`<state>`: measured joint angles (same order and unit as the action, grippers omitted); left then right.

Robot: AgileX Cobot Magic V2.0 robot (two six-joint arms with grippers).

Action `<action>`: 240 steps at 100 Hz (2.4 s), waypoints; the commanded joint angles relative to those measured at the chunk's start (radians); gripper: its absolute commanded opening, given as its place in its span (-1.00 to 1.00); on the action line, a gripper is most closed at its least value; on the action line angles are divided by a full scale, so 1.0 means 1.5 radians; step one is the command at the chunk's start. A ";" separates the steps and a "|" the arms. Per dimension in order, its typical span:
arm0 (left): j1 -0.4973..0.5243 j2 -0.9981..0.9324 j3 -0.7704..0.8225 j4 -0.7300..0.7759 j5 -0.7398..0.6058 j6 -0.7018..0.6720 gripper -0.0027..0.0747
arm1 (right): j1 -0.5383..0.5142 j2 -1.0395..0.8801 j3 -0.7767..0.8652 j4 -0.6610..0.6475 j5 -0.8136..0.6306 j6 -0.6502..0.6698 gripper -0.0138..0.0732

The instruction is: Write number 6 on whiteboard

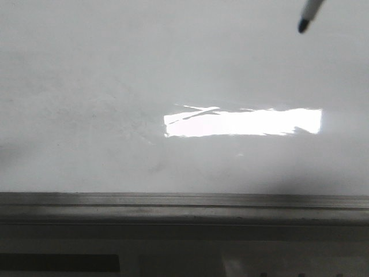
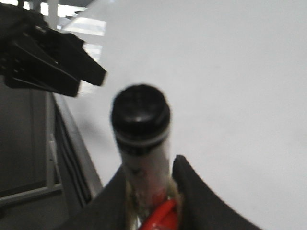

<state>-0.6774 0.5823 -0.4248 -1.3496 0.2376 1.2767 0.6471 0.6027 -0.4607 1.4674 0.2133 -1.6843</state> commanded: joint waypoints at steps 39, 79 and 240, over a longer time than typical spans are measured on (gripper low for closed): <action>-0.002 -0.044 0.033 -0.067 -0.067 -0.011 -0.98 | -0.001 0.153 -0.087 -0.071 -0.101 -0.007 -0.79; -0.002 -0.044 0.033 -0.067 0.001 -0.011 -0.98 | 0.059 0.207 -0.150 -0.101 -0.229 -0.007 -0.78; -0.002 -0.044 0.033 -0.067 0.001 -0.011 -0.98 | 0.218 0.151 -0.143 -0.828 -0.296 0.663 -0.78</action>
<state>-0.6774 0.5134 -0.3474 -1.4300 0.2400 1.2684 0.9703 0.8440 -0.6486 0.4712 -0.1120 -0.9056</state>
